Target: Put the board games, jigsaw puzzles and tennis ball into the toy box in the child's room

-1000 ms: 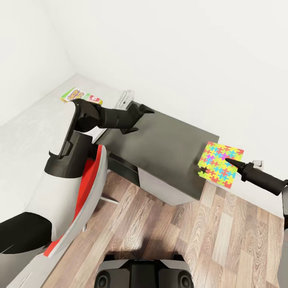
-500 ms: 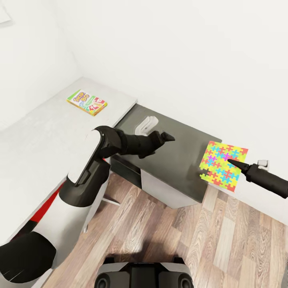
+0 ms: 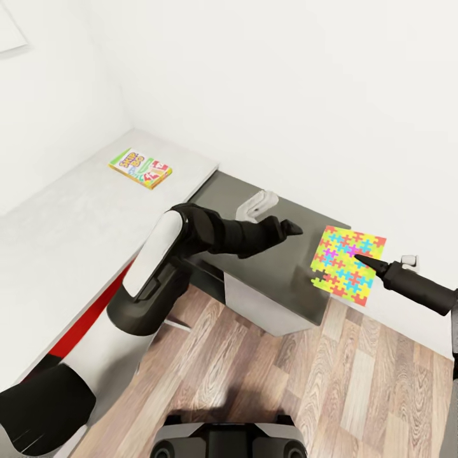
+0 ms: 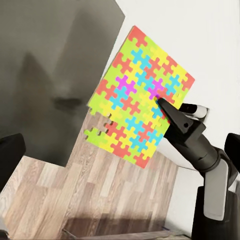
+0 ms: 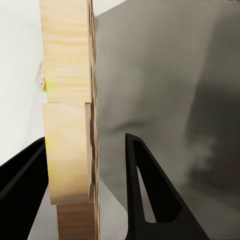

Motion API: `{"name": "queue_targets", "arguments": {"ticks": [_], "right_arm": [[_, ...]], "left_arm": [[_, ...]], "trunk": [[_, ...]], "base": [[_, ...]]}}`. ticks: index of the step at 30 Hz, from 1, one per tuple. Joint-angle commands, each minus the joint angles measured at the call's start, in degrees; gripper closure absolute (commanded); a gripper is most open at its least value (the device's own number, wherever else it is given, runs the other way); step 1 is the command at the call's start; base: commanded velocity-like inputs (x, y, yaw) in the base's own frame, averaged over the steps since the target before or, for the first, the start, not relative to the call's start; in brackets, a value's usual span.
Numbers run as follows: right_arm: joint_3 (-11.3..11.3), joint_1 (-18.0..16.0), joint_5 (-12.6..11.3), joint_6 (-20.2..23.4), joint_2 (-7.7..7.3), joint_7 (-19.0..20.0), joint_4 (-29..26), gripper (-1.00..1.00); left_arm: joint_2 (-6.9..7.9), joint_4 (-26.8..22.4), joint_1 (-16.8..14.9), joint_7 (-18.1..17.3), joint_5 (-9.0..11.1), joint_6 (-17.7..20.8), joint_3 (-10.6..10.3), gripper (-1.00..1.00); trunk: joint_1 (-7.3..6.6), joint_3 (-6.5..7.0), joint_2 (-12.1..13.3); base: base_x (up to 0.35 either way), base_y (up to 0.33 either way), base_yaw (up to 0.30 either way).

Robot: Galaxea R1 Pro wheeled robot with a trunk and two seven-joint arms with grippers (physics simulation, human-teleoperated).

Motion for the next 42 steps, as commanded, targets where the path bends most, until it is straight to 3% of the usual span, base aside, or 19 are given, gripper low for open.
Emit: {"name": "queue_targets", "arguments": {"ticks": [1,8,28,42], "right_arm": [[-0.03,-0.04,0.28,0.14,0.07,0.34,-0.01,1.0],[0.1,-0.02,0.34,0.14,0.3,0.2,-0.05,1.0],[0.52,-0.02,0.44,0.14,0.55,0.12,-0.07,1.0],[1.72,-0.02,0.43,0.14,0.68,0.09,-0.22,1.0]], "left_arm": [[-0.1,-0.01,-0.25,0.49,0.4,0.25,-0.5,-1.0],[-0.3,-0.05,-0.42,0.4,0.73,0.19,-2.41,-1.0],[0.18,0.0,2.07,0.88,0.36,0.11,-4.91,-1.0],[0.49,0.0,5.21,0.73,-0.09,-1.02,-4.86,-1.0]], "trunk": [[0.04,0.02,-0.09],[0.04,0.67,-0.09],[0.04,2.55,-0.09],[0.04,3.86,-0.09]], "base": [[0.0,0.0,0.002],[0.0,0.0,0.001],[0.0,0.0,0.0],[0.0,0.0,0.0]]}}
